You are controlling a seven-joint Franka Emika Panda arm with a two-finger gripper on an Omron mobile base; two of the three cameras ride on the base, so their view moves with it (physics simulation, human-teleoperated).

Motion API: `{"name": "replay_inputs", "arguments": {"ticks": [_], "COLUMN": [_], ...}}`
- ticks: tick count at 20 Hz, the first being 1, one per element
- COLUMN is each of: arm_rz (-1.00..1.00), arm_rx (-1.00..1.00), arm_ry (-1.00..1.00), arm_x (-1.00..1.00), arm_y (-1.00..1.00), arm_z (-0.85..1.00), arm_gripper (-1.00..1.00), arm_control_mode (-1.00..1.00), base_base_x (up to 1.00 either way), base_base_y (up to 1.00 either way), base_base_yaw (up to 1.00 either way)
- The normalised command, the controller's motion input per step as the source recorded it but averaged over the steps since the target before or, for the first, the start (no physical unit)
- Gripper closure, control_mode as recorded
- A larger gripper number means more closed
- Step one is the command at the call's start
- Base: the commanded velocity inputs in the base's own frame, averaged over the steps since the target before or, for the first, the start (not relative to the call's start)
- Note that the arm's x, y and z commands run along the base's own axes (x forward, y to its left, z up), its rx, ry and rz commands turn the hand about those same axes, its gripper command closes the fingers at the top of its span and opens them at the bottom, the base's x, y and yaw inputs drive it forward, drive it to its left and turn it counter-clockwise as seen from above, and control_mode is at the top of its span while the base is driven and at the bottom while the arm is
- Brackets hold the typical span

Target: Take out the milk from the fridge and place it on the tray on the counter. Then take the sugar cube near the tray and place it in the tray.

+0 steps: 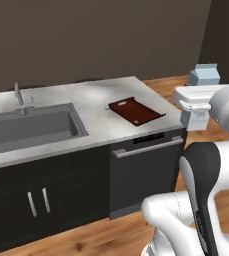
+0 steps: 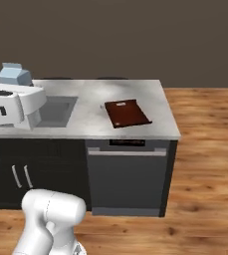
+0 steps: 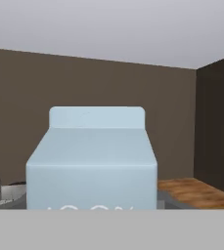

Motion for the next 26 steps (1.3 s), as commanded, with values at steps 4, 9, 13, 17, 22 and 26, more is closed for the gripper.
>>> {"name": "replay_inputs", "arguments": {"ticks": [4,9,13,17,22,26], "arm_rz": [0.0,0.0,0.0,0.0,0.0,0.0], "arm_rx": [0.0,0.0,0.0,0.0,0.0,0.0], "arm_ry": [0.0,0.0,0.0,0.0,0.0,0.0], "arm_x": [0.0,0.0,0.0,0.0,0.0,0.0], "arm_y": [0.0,0.0,0.0,0.0,0.0,0.0], "arm_z": [0.0,0.0,0.0,0.0,0.0,0.0], "arm_gripper": [1.0,1.0,1.0,1.0,1.0,1.0], "arm_control_mode": [1.0,1.0,1.0,1.0,1.0,1.0], "base_base_x": [0.07,0.15,0.73,0.78,0.78,0.39], "base_base_y": [-1.0,-1.0,-0.65,-0.21,-0.09,-0.35], "base_base_yaw": [0.27,0.32,0.33,0.14,0.12,0.05]}}
